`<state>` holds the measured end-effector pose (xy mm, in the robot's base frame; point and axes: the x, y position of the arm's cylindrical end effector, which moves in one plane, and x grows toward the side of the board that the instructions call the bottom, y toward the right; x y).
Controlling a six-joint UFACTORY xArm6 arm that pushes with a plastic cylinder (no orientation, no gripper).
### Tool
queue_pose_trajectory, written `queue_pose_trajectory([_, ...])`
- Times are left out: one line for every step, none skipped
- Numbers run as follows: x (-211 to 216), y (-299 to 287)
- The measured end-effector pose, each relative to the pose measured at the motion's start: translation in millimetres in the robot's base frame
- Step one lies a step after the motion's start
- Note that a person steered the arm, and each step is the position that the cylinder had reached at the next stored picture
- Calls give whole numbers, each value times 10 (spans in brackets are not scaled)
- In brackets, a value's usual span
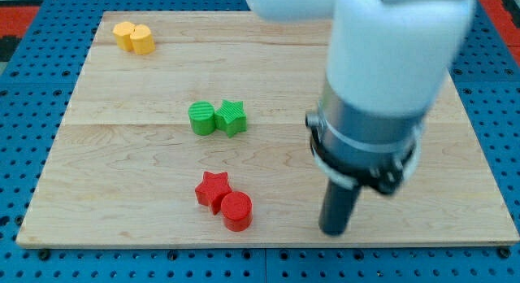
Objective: Move your arm towards blue cube
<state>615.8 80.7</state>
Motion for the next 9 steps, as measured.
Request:
queue_pose_trajectory([31,-49])
queue_pose_trajectory([26,-66])
queue_pose_trajectory([25,-70])
queue_pose_trajectory([28,-72])
queue_pose_trajectory([27,-79])
queue_pose_trajectory([28,-83])
queue_pose_trajectory([29,-83])
queue_pose_trajectory([29,-93])
queue_pose_trajectory([29,-101])
